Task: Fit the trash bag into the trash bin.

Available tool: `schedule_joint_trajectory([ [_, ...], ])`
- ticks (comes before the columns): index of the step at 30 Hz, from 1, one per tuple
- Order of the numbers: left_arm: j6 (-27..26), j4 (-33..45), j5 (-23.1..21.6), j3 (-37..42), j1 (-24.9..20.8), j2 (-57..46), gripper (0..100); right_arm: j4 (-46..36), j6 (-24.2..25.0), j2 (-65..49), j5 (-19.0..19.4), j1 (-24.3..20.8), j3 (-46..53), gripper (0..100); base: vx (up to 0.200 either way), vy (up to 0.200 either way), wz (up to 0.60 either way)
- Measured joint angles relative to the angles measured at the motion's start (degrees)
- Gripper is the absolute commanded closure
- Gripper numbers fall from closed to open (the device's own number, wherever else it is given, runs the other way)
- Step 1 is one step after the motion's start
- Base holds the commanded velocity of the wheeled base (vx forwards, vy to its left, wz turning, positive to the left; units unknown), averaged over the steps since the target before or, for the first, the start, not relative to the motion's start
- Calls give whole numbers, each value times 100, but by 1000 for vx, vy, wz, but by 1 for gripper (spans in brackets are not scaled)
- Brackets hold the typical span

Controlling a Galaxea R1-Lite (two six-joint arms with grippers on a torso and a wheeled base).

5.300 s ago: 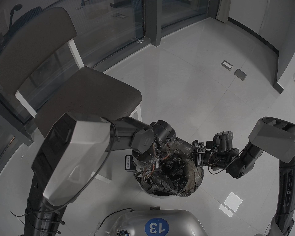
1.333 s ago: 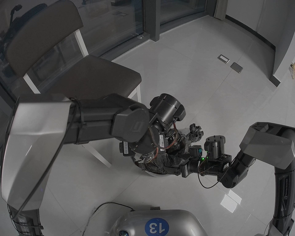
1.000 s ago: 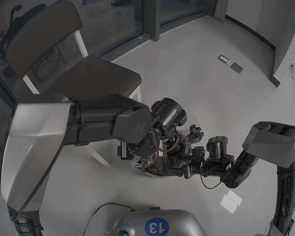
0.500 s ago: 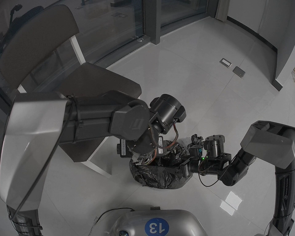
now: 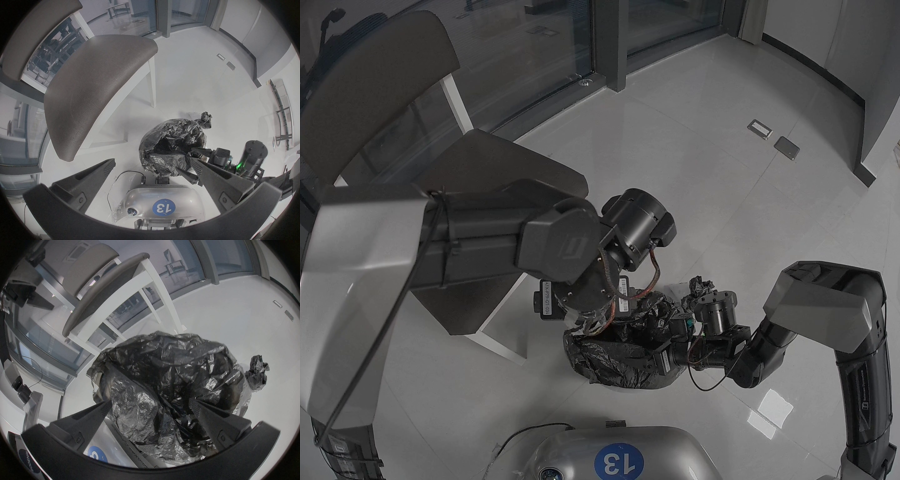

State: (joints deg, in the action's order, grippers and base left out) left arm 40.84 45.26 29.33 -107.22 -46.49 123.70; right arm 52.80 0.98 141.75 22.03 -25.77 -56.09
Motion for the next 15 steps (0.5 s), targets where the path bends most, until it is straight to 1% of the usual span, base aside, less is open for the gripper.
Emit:
schedule_joint_trajectory([
  [5,-4,2,0,0,0,-22,0,0,15,260,0,2,-206,0,0,0,0],
  [13,-12,0,17,0,-13,-49,0,30,215,491,0,4,-385,0,0,0,0],
  [14,-12,2,20,0,-16,-51,0,30,215,505,2,6,-386,100,0,0,0],
  [15,-15,2,22,0,-16,-52,0,33,217,513,0,6,-389,100,0,0,0],
])
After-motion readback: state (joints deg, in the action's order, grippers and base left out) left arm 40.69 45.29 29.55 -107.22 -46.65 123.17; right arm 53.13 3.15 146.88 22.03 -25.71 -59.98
